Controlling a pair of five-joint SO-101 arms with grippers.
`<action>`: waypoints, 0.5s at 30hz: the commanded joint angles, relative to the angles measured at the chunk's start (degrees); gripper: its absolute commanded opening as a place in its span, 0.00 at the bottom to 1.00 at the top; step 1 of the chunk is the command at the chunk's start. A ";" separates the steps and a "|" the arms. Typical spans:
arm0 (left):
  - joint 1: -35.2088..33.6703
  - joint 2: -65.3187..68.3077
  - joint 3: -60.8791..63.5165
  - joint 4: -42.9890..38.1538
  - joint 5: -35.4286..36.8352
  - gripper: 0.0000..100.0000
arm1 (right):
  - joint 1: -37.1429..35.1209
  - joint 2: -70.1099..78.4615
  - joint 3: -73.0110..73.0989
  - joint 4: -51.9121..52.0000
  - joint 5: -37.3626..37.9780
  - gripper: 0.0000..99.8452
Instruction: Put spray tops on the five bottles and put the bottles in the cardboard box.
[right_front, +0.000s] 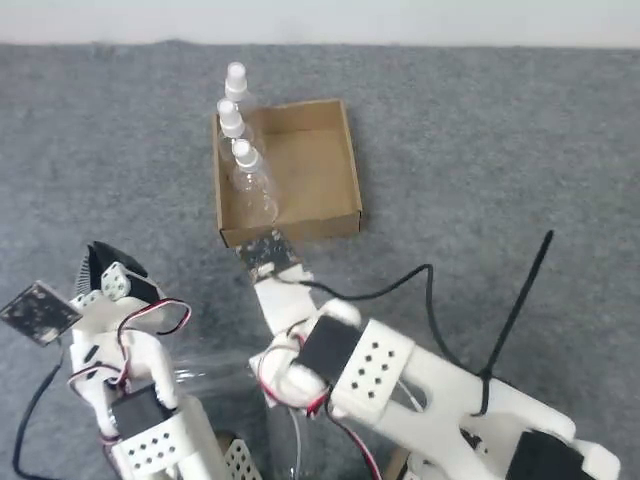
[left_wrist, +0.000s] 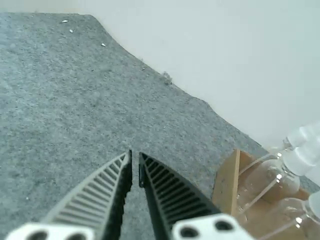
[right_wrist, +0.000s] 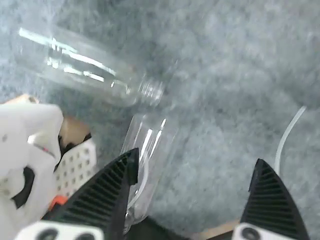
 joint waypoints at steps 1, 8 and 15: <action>-0.53 -1.14 -0.48 -2.55 -0.26 0.03 | -3.03 -3.65 -3.96 1.01 -3.25 0.30; -0.53 -1.14 -0.48 -2.55 -0.26 0.03 | -6.64 -3.38 -0.62 -1.80 -3.69 0.30; -0.44 -1.14 -0.48 -2.55 -0.26 0.03 | -7.43 -3.38 12.92 -17.89 -3.69 0.30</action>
